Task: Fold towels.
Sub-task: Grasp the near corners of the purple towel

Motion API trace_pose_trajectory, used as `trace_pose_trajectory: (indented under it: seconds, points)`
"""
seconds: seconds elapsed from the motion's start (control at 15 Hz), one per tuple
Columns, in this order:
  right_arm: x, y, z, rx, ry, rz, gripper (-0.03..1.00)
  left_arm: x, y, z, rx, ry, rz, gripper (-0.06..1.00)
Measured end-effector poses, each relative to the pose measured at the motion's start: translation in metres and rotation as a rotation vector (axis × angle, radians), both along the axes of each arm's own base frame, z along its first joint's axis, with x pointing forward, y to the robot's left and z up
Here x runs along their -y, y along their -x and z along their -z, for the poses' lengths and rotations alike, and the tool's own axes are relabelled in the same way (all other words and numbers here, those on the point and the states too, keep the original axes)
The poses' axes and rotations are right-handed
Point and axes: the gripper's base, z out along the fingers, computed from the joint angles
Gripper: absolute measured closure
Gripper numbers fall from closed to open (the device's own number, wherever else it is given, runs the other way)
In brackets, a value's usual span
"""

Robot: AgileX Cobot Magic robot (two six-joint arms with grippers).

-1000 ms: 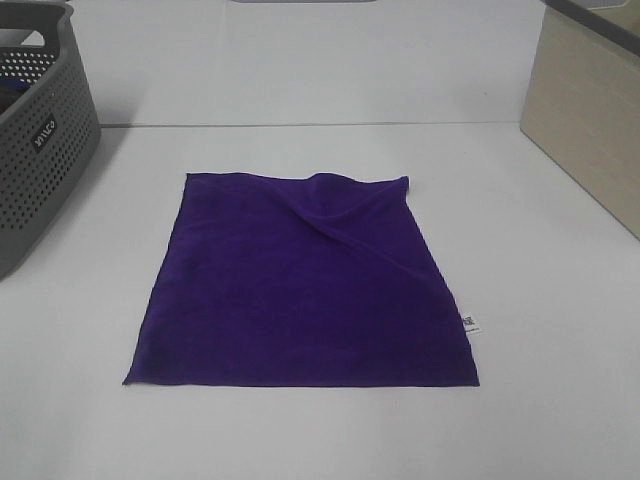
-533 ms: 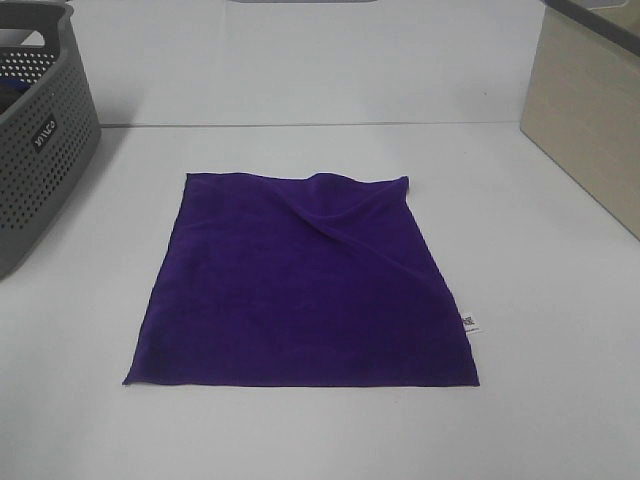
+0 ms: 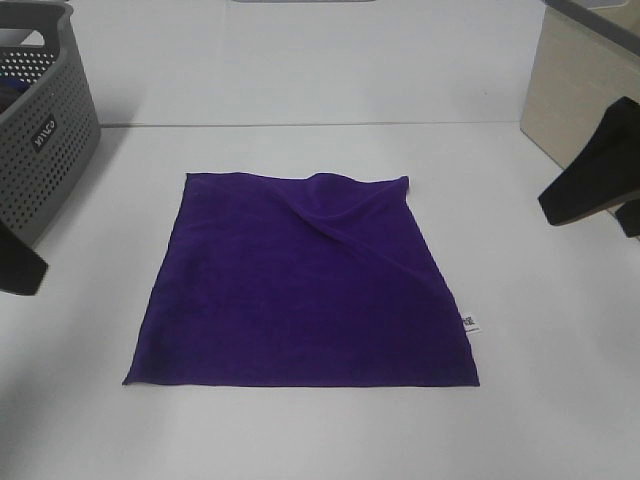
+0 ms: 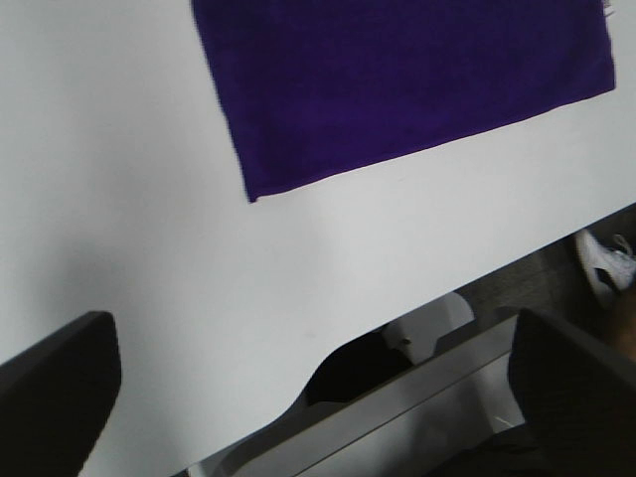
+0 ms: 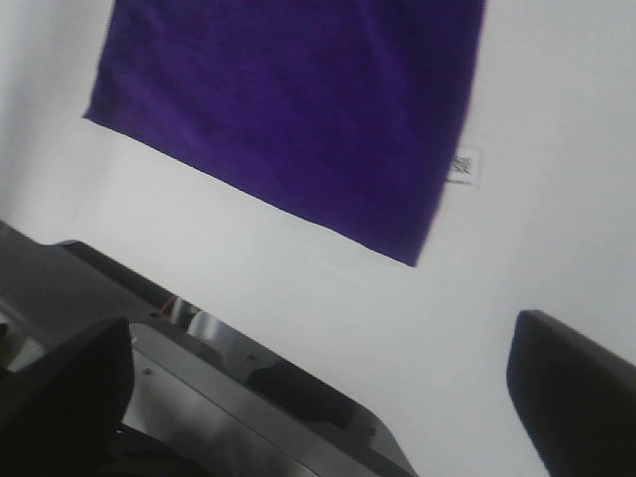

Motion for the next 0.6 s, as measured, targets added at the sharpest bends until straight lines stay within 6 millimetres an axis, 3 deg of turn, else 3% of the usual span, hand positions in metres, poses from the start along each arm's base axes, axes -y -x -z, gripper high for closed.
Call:
trace_pose_trajectory:
  seconds: [0.2,0.47,0.6]
  points:
    - [0.023,-0.017,0.032,-0.063,-0.136,0.071,-0.02,0.004,-0.016,0.046,-0.096,0.039,0.034,-0.04]
    - [0.045,-0.028,0.098,-0.174,-0.04,0.163,-0.02,0.004,-0.04,0.107,-0.203,0.039,0.05,-0.04]
    - [0.046,-0.03,0.104,-0.188,-0.034,0.17,-0.02,0.004,-0.045,0.118,-0.216,0.048,0.016,-0.04]
